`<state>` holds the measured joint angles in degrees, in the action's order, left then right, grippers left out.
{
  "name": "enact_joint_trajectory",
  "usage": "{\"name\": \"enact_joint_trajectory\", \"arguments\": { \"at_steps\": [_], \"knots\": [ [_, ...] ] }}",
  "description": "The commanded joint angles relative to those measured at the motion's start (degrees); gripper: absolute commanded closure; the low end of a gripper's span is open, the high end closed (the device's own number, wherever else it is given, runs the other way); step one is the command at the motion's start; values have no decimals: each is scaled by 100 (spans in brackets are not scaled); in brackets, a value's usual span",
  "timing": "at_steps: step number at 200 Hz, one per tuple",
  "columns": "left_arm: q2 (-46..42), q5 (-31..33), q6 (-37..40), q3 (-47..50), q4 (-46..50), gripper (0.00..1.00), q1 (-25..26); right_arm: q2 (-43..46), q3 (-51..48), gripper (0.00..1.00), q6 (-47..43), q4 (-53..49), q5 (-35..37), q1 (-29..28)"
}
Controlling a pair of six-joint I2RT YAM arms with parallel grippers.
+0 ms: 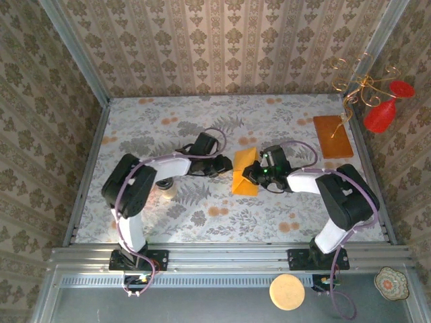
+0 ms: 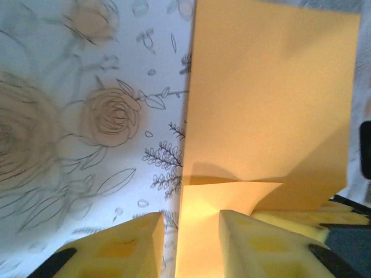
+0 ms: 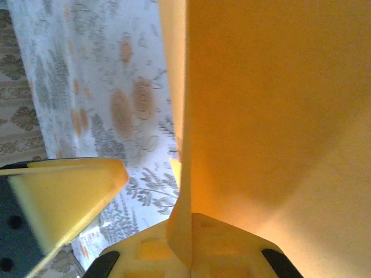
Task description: Fold a paper plane with a square sheet of paper (pick it up from the middle)
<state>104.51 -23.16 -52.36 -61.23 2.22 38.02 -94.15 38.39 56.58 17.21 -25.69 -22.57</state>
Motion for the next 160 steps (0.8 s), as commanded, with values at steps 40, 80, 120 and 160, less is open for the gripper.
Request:
{"name": "enact_joint_trajectory", "arguments": {
  "at_steps": [40, 80, 120, 160],
  "knots": [
    [-1586, -558, -143, 737, -812, 37, -524, 1119, 417, 94, -582, 623, -656, 19],
    [-2068, -1163, -635, 1151, -1814, 11, -664, 1188, 737, 93, -98, 1270, -1359, 33],
    [-2225, -1331, -732, 1263, -2241, 10, -638, 1089, 869, 92, 533, 2061, -1728, 33],
    [-2181, -1803, -954, 1315, -2954, 23, -650, 1063, 910, 91, 718, 2207, -1906, 41]
  ]
}}
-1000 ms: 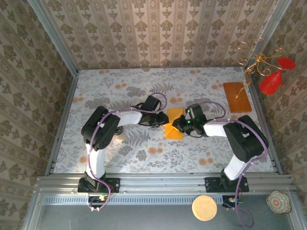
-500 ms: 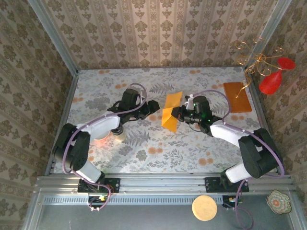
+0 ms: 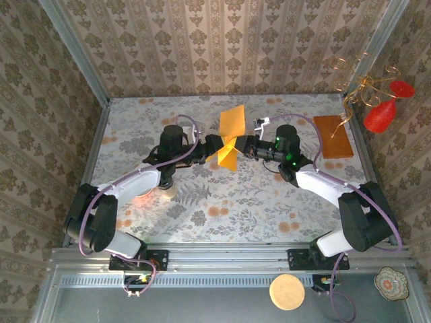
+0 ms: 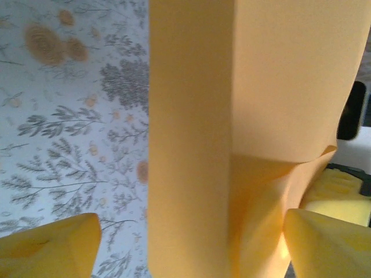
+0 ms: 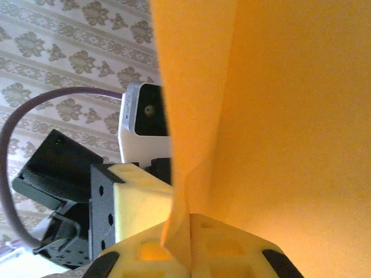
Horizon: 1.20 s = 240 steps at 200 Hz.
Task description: Fold a paper plane with a square sheet of paper (pick it up from the middle)
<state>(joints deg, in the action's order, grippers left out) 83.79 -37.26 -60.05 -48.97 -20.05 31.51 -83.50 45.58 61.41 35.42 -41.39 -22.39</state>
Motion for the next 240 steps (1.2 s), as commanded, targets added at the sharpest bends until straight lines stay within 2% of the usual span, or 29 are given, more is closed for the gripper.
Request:
{"name": "enact_joint_trajectory", "arguments": {
  "at_steps": [1, 23, 85, 151, 183, 216, 240],
  "knots": [
    [-113, -399, -192, 94, -749, 23, 3, 4, 189, 91, 238, 387, -340, 24],
    [-128, -485, -242, 157, -1120, 31, -4, 18, 164, 89, 310, 399, -387, 68],
    [-144, -572, -467, 283, -1616, 42, -48, 1, 100, 87, 418, 475, -449, 178],
    [-120, -611, -428, 265, -1660, 63, -90, -31, 6, 84, 405, 375, -473, 265],
    [-61, -566, -389, 270, -1633, 74, -126, 98, -54, 75, 184, -45, -436, 351],
    [-98, -412, -124, 292, -1346, 83, -171, 551, -214, 60, -252, -880, -203, 681],
    [-229, -207, 446, 118, -416, 85, -198, 932, -162, 52, -835, -1931, 119, 925]
  ]
}}
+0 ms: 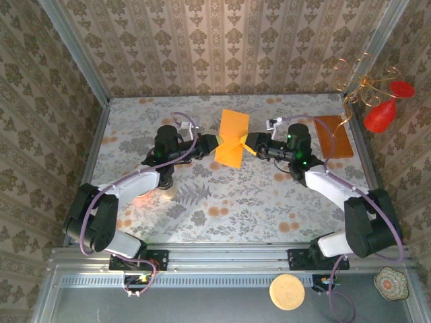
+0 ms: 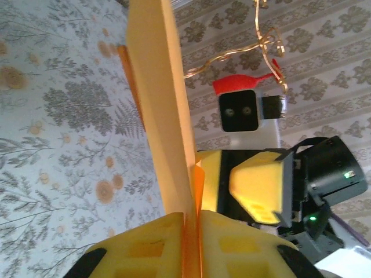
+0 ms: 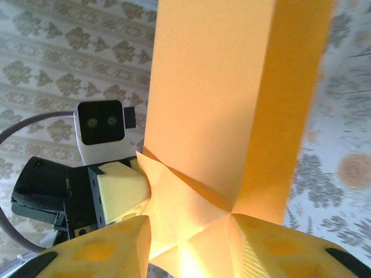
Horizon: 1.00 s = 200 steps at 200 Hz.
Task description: Fold a paper plane with a square sheet of paper (pick it up from the middle)
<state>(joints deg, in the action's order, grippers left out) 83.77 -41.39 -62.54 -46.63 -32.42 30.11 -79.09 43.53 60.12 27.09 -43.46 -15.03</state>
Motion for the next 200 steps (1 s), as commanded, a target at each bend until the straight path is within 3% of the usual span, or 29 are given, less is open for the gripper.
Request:
{"name": "enact_joint_trajectory", "arguments": {
  "at_steps": [1, 12, 32, 66, 91, 132, 165, 200],
  "knots": [
    [-232, 226, 741, -130, 907, 85, -58, 508, 47, 52, -740, -1157, 354, 195],
    [-336, 409, 1234, -333, 1785, 86, -58, 685, 162, 47, -1116, -1829, 649, 267],
    [-504, 1347, 2247, -847, 3538, 86, 16, 969, 419, 42, -1765, -2968, 1352, 329],
    [-187, 4091, 3760, -2233, 6450, 87, 642, 1253, 599, 38, -2336, -3814, 2294, 345],
    [428, 5633, 4124, -3069, 7492, 89, 1155, 1273, 598, 37, -2434, -3964, 2555, 374],
    [1739, 7478, 4158, -4203, 8580, 90, 1842, 1269, 484, 37, -2367, -4087, 2826, 506],
    [2778, 7922, 4112, -4917, 9017, 90, 2202, 1369, 277, 37, -2218, -4128, 2983, 722],
    [3249, 7002, 3991, -4976, 8504, 89, 2247, 1431, 97, 37, -2124, -4157, 3024, 927]
  ]
}}
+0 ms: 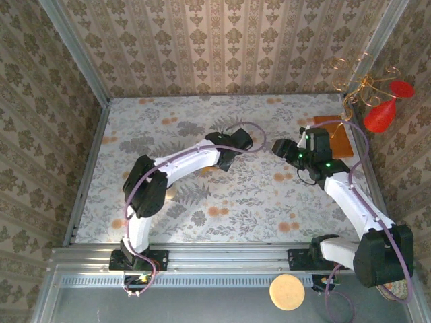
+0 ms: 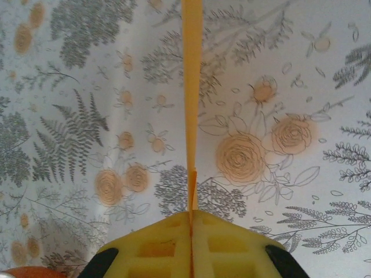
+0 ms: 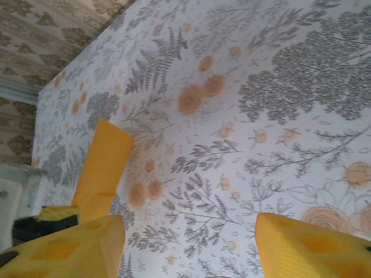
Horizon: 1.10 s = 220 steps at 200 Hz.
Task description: Fold a paper plane with a square sheet of paper (pick it up from the middle)
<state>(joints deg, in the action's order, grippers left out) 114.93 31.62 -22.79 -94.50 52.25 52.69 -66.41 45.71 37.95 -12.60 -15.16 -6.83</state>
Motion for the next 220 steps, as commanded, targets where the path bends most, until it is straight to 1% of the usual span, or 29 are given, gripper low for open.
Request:
{"name": "enact_joint_trajectory", "arguments": {
  "at_steps": [1, 12, 25, 45, 73, 91, 108, 128, 144, 156, 166, 192, 220],
  "knots": [
    [138, -341, 4, -186, 21, 89, -12, 164, -123, 37, 87, -189, 195, 109],
    [199, -858, -86, -142, -186, 84, -35, 151, -113, 37, 48, -225, 200, 127],
    [177, -1740, -96, -1, -554, 77, -85, 113, -51, 37, -10, -296, 175, 129],
    [-26, -2697, -260, 309, -1074, 68, -228, 38, -11, 37, -74, -315, 74, 129],
    [-527, -3601, -557, 757, -1584, 58, -571, -225, -2, 38, -109, -176, -317, 91],
    [-1016, -4128, -834, 1205, -2007, 51, -892, -493, 72, 39, -11, -126, -385, -141],
    [-1466, -4233, -1028, 1585, -2179, 44, -1200, -809, 158, 40, 116, 31, -305, -644],
    [-1940, -4133, -1169, 1987, -2227, 37, -1556, -1289, 365, 42, 291, 284, -201, -1387],
    [-2295, -4058, -1270, 2312, -2245, 32, -1854, -1920, 595, 45, 432, 499, -146, -1919],
    [-2552, -4050, -1330, 2547, -2286, 29, -2075, -2315, 819, 47, 507, 561, -89, -2261],
    [-2769, -4028, -1375, 2743, -2330, 26, -2239, -2635, 1010, 49, 570, 610, -82, -2471],
    [-3228, -3936, -1400, 3185, -2438, 10, -2532, -3403, 1596, 53, 599, 590, -69, -2933],
    [-3480, -3891, -1369, 3396, -2488, 2, -2606, -4025, 2052, 56, 608, 515, -56, -3146]
  ]
}}
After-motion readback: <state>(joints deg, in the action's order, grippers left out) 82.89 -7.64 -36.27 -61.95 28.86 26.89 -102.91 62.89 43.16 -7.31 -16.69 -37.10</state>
